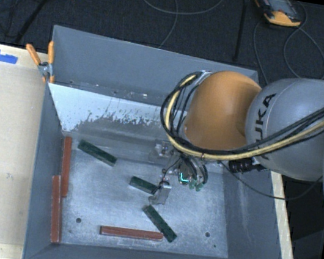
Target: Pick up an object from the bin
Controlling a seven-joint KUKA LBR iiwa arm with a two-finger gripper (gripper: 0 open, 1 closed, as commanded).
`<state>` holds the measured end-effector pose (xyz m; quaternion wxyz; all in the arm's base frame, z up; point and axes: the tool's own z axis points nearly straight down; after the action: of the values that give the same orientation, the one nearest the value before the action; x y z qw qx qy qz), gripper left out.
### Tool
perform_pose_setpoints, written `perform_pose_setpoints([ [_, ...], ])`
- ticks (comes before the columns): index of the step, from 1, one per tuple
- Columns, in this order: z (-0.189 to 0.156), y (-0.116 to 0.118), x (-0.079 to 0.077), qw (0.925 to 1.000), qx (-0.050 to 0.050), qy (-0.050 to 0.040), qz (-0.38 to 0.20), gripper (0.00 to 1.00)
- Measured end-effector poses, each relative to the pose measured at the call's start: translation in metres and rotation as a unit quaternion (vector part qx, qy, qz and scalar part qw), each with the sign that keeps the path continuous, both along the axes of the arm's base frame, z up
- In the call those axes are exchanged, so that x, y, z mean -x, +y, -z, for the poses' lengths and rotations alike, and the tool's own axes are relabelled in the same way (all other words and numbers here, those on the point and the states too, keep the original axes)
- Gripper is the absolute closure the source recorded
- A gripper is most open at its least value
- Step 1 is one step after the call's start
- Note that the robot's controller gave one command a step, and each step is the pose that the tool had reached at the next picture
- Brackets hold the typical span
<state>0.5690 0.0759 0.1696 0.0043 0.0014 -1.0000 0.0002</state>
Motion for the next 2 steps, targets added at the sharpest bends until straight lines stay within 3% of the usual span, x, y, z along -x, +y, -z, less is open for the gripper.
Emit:
perform_pose_setpoints([
  [1,0.1037,-0.0352,-0.0313,0.996,0.001,-0.0014,0.089,0.0],
  [2,0.0992,-0.0345,-0.0332,0.9959,0.0,-0.0045,0.09,1.0],
])
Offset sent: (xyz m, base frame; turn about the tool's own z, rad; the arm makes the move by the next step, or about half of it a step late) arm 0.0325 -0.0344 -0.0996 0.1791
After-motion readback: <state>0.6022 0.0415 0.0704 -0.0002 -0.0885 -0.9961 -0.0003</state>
